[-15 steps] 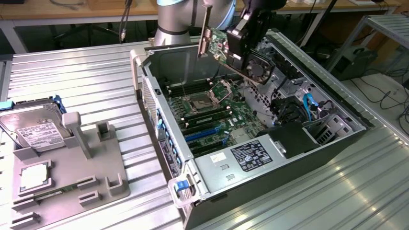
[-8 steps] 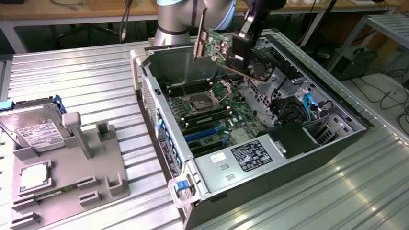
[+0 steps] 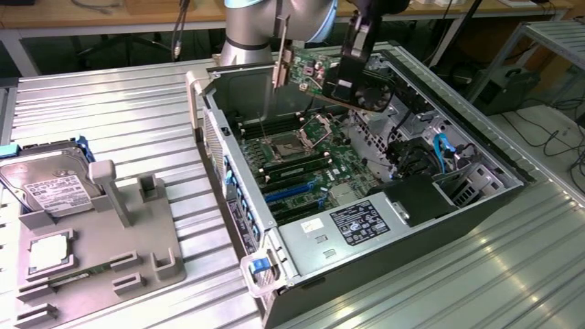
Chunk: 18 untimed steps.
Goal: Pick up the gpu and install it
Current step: 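Insert the gpu into the slot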
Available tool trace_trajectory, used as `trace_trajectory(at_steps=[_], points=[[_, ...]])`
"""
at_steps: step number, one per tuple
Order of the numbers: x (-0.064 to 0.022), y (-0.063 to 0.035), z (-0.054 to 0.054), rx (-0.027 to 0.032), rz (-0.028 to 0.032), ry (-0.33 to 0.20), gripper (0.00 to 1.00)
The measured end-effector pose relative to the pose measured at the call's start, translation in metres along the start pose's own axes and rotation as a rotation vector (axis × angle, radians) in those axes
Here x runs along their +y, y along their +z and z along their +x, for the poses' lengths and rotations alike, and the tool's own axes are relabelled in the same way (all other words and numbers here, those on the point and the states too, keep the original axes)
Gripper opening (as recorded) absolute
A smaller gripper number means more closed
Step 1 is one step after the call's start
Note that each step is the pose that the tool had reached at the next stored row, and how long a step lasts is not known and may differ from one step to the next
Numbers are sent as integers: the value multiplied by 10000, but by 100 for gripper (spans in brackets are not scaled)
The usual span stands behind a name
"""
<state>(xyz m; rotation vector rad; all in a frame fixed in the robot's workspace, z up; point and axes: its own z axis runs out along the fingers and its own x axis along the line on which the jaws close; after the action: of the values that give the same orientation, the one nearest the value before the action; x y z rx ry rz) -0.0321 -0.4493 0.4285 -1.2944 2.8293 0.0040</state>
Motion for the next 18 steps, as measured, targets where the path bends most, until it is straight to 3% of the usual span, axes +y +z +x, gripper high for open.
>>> trace_trajectory(at_steps=[7, 12, 15, 17, 18], points=[[0, 0, 0, -15, -42, -1466, 28], [0, 3, 1, -26, -82, -2924, 28], [0, 17, 1, -36, -110, -3978, 28], [0, 32, 1, -40, -139, -5148, 28], [0, 36, 1, -39, -146, -5480, 28]])
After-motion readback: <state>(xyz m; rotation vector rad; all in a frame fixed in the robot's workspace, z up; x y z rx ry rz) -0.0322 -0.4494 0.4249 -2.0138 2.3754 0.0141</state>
